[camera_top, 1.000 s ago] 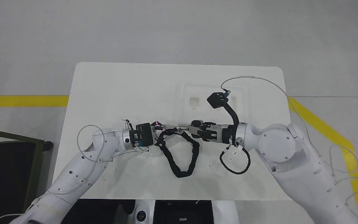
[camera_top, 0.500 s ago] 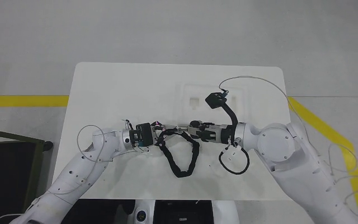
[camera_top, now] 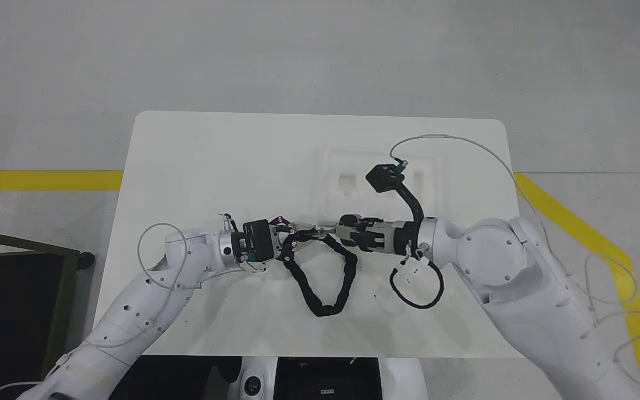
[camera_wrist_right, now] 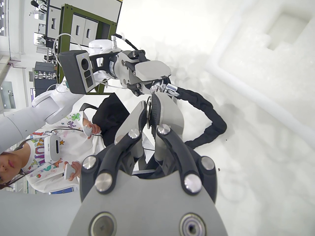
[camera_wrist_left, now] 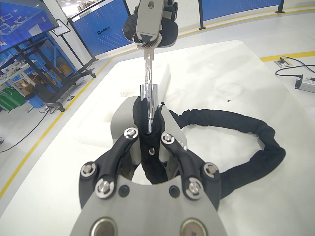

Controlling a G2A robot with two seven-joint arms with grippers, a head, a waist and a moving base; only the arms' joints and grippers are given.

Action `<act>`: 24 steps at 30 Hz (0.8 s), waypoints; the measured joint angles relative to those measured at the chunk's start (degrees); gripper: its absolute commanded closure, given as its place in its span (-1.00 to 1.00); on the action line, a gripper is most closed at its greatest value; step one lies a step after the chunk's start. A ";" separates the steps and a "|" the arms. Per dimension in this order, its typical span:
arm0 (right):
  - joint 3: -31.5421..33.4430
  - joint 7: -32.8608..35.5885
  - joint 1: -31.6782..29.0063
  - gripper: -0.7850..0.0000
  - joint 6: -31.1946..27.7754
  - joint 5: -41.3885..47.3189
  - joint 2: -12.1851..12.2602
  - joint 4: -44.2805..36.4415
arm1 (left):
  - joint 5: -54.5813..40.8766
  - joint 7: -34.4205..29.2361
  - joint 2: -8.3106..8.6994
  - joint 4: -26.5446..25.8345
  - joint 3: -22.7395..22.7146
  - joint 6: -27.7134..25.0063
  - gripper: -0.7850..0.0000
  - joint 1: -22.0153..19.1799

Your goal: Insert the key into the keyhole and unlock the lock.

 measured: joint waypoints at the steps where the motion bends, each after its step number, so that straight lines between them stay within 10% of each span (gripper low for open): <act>1: -0.22 0.06 0.18 1.00 -0.03 0.04 -0.05 0.21 | 0.00 0.00 0.00 0.00 0.00 0.00 1.00 0.00; 24: -1.02 -0.01 1.53 1.00 -2.80 4.56 -0.78 6.66 | 0.00 0.00 0.00 0.00 0.00 0.00 1.00 0.00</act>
